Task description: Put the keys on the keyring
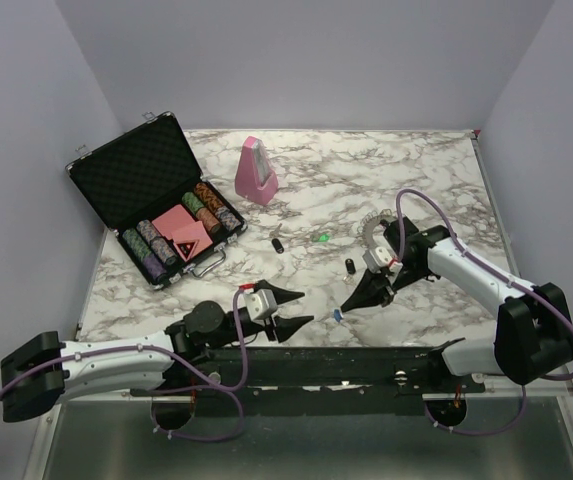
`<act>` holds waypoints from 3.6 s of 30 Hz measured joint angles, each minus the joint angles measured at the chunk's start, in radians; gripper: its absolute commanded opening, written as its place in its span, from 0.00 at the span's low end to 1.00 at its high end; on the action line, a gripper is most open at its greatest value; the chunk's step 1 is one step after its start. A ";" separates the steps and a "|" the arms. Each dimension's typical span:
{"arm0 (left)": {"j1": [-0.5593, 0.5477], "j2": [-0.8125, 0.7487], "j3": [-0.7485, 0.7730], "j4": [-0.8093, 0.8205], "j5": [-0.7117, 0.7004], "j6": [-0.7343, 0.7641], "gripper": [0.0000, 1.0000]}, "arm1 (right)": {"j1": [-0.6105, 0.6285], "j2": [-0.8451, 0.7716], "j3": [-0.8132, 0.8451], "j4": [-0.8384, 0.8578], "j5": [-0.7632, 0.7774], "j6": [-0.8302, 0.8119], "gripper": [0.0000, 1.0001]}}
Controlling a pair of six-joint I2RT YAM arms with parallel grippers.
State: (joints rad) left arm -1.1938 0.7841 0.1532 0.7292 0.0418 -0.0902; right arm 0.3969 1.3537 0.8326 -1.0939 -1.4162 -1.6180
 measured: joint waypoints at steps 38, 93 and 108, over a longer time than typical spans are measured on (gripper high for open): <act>0.224 0.258 0.133 0.063 0.113 -0.186 0.78 | -0.209 0.003 0.083 0.017 -0.027 0.175 0.00; 0.494 0.760 0.547 0.218 0.428 -0.426 0.99 | -0.595 -0.258 0.011 0.864 0.465 1.425 0.00; 0.406 0.790 0.940 -0.442 0.394 -0.221 0.99 | -0.613 -0.231 0.008 0.861 0.494 1.407 0.00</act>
State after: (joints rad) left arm -0.7879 1.5745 1.0927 0.2874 0.4362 -0.3115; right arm -0.2157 1.1229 0.8402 -0.2325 -0.9222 -0.2108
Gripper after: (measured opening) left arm 0.988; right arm 0.005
